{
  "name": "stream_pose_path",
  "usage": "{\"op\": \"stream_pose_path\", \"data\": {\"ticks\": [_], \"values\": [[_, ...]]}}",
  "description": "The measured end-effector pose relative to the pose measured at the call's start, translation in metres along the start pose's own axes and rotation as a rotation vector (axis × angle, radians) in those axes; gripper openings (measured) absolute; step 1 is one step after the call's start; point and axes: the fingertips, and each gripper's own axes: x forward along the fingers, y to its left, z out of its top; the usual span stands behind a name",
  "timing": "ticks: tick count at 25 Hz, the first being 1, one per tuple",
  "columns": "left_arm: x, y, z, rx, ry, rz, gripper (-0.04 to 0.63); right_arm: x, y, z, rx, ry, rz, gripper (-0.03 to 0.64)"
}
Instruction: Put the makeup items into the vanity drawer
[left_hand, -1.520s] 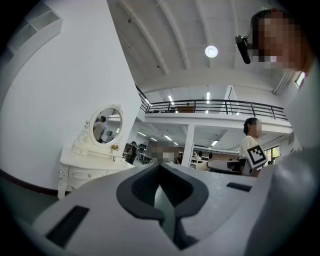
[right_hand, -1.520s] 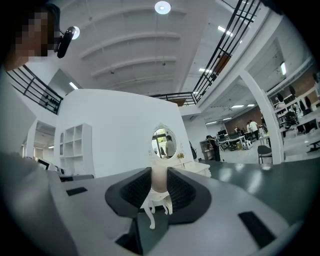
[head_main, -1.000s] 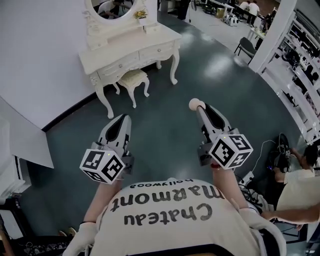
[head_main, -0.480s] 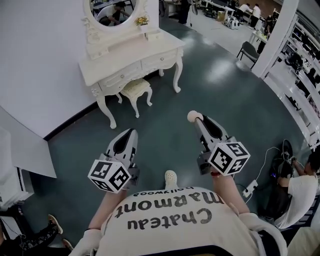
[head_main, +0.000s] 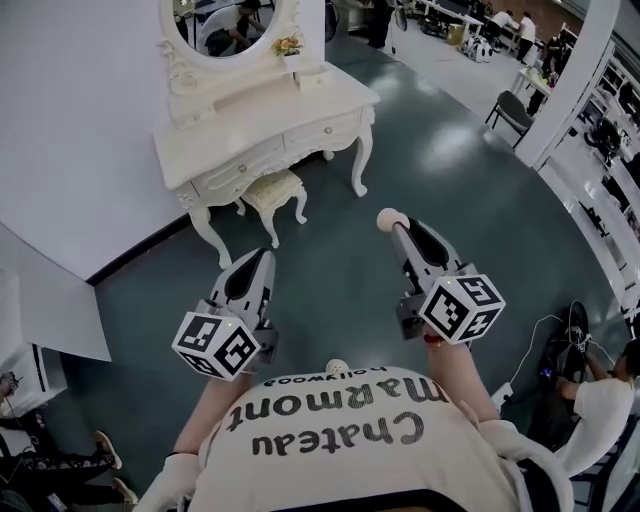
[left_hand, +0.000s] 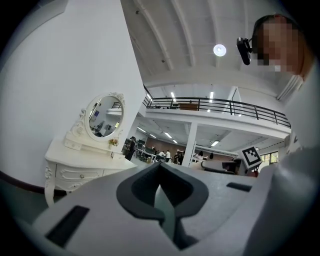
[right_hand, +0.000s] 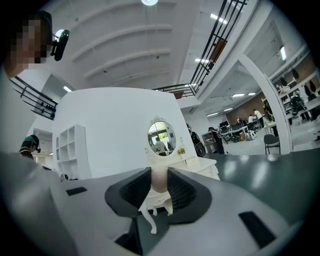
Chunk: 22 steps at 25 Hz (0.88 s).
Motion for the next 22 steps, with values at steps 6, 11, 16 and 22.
{"op": "stream_pose_path", "data": {"ticks": [6,11,16,22], "values": [[0.057,0.001,0.013,0.039,-0.027,-0.003,0.008,0.030,-0.036,0.027,-0.064,-0.033,0.027,0.118],[0.095,-0.002,0.013,0.049,-0.042,-0.007,0.008,0.043,-0.066,0.039,-0.085,-0.040,0.041,0.118],[0.124,0.003,-0.007,0.027,-0.011,-0.012,0.008,0.060,-0.093,0.028,-0.065,-0.015,0.043,0.118],[0.145,0.017,-0.020,0.008,0.025,-0.001,0.008,0.076,-0.114,0.004,-0.021,0.032,0.036,0.118]]}}
